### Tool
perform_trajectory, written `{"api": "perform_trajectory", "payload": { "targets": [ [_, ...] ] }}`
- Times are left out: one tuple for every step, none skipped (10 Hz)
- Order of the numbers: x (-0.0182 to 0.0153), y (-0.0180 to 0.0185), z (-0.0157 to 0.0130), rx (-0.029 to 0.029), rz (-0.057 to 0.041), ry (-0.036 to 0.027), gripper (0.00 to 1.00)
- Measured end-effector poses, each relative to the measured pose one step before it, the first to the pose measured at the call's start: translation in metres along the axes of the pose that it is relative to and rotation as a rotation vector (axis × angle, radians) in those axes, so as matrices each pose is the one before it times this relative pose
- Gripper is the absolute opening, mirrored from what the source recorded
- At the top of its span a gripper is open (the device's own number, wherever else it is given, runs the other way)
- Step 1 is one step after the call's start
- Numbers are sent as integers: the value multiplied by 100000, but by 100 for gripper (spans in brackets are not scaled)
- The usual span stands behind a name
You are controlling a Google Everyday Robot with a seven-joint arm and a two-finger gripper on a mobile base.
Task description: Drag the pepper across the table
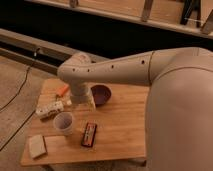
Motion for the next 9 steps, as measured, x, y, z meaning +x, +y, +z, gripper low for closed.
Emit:
{"api": "perform_trajectory", "payload": {
  "targets": [
    [-636, 483, -103, 1055, -1874, -861, 65],
    [-1069, 1142, -132, 794, -2946, -1272, 65],
    [-753, 801, -87, 677, -2037, -568, 65],
    [-1276, 940, -186, 1068, -2407, -918, 65],
    [-838, 399, -114, 786, -1151, -746, 65],
    [-1760, 1225, -162, 759, -2069, -638, 65],
    [-1000, 886, -103, -98, -1055, -289, 65],
    [-956, 845, 38, 117, -1035, -96, 65],
    [-1687, 1237, 30, -31, -852, -308, 65]
  ]
}}
